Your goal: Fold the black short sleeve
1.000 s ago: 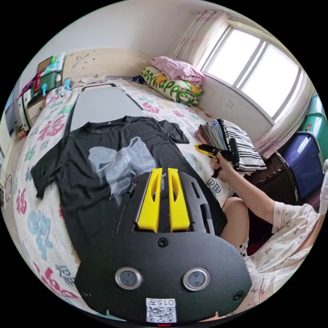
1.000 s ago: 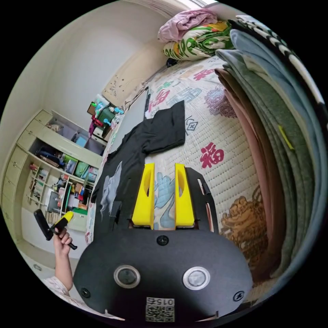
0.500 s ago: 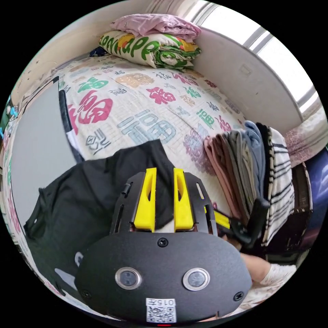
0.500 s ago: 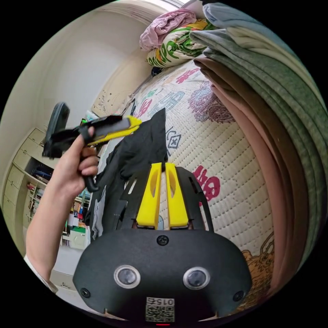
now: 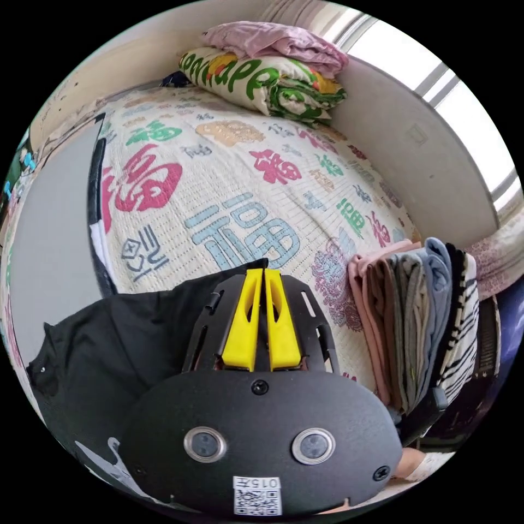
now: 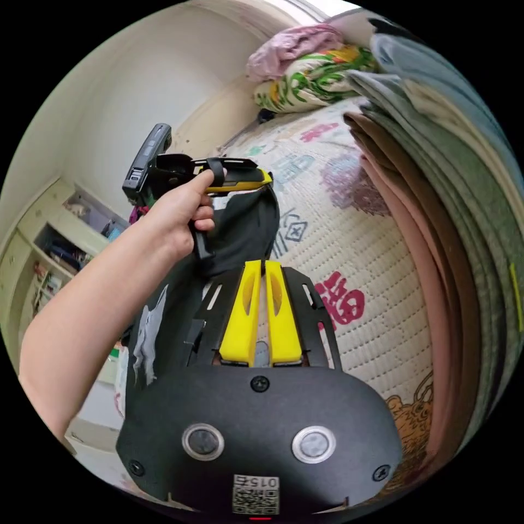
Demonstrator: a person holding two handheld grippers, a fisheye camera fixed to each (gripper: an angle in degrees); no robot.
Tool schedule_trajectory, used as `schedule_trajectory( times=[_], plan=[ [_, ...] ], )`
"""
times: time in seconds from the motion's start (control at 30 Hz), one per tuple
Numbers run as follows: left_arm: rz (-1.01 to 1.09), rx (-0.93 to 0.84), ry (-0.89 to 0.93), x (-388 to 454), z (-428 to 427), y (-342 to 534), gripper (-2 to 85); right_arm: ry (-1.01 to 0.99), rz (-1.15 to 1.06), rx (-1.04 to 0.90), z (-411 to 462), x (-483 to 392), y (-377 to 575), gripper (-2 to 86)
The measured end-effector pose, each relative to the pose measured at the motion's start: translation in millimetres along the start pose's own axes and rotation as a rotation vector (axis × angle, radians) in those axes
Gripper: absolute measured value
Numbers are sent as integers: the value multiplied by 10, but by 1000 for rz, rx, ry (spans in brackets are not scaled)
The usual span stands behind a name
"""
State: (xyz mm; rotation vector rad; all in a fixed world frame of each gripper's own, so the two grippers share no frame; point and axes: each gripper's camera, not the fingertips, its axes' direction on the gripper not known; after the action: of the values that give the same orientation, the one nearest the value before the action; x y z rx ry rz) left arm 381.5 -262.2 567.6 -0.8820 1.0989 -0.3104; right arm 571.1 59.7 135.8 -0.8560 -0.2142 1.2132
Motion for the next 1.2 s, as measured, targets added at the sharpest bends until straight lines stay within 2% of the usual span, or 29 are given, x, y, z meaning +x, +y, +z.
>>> schedule_trajectory(
  times=[0.07, 0.17, 0.27, 0.37, 0.53, 0.6, 0.67, 0.73, 0.83, 0.9, 1.0, 1.1, 1.2],
  plan=[
    [44, 59, 22, -80, -410, 125, -3, 17, -137, 24, -202, -288, 69, 4],
    [66, 164, -11, -330, -1206, 571, -5, -71, -298, 56, -536, -668, 227, 4],
    [31, 251, -35, -713, -1946, 1234, -5, -184, -396, -1, -646, -881, 384, 3],
    [-25, 234, -58, -1096, -2276, 1943, -4, -268, -446, -104, -533, -988, 549, 6],
    [-93, 68, -80, -1527, -2061, 2715, 3, -310, -549, -316, -143, -1107, 853, 33],
    [-149, 2, -65, -1707, -1961, 2896, 17, -394, -598, -426, -63, -1108, 920, 43],
    [-178, -2, -49, -1822, -2008, 2964, 41, -430, -617, -423, -126, -1036, 898, 48],
    [-197, 31, -54, -1853, -2129, 2974, 58, -373, -598, -354, -210, -897, 814, 53],
    [-60, 65, -18, -1507, -2210, 2847, 67, -188, -524, -224, -247, -632, 643, 61],
    [122, 36, 34, -1001, -2008, 2727, 65, -93, -493, -198, -154, -517, 538, 77],
    [304, -15, 101, -448, -1605, 2630, 50, -83, -474, -184, -42, -482, 435, 81],
    [384, -51, 90, -171, -1290, 2597, 49, -95, -495, -179, 55, -582, 331, 82],
    [373, -69, 78, -126, -1097, 2621, 52, -65, -534, -227, 238, -718, 254, 92]
  ],
)
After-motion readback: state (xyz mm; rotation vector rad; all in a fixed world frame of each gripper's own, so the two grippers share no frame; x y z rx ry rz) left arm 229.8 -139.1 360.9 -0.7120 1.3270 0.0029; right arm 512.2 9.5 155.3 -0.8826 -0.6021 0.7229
